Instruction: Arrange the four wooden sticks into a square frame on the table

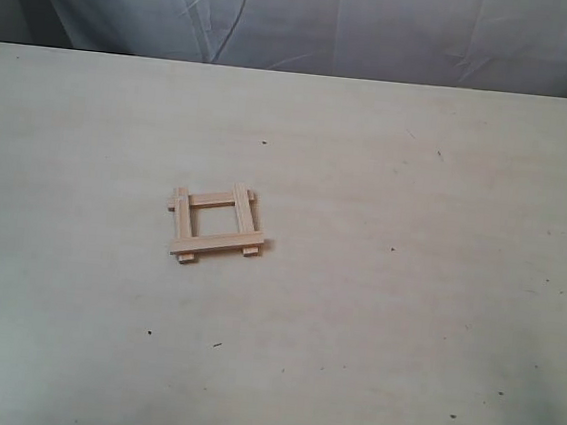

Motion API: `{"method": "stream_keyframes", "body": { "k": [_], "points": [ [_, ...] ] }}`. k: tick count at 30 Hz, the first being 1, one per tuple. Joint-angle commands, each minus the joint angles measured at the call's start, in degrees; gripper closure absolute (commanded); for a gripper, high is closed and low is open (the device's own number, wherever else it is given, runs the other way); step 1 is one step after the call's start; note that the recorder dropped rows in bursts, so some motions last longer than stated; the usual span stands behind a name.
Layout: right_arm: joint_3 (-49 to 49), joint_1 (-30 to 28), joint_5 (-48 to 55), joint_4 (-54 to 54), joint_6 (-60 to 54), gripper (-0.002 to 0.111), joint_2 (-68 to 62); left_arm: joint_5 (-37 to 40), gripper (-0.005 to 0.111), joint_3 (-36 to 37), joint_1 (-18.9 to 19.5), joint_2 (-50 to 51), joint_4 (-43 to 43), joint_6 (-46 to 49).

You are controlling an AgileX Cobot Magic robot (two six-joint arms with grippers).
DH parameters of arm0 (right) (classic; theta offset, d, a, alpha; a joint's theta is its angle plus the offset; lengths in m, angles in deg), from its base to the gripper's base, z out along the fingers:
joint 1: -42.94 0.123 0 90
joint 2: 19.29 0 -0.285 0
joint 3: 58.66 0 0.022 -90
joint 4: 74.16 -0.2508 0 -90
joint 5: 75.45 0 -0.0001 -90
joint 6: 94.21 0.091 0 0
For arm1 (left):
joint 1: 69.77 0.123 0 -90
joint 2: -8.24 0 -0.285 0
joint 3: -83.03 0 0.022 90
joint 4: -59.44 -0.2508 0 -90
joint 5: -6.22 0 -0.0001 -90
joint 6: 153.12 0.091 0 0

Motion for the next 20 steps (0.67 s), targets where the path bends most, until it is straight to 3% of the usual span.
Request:
{"method": "stream_keyframes", "body": {
  "k": [1,10,20],
  "points": [
    [-0.1,-0.4,-0.7,0.0,-0.3,0.108,0.4,-0.7,0.107,0.2,0.1,-0.3,-0.1,0.0],
    [-0.1,-0.4,-0.8,0.0,-0.1,0.108,0.4,-0.7,0.107,0.2,4.1,-0.3,-0.1,0.0],
    [-0.1,-0.4,-0.8,0.0,-0.1,0.108,0.4,-0.7,0.107,0.2,4.2,-0.3,-0.1,0.0]
  ]
}}
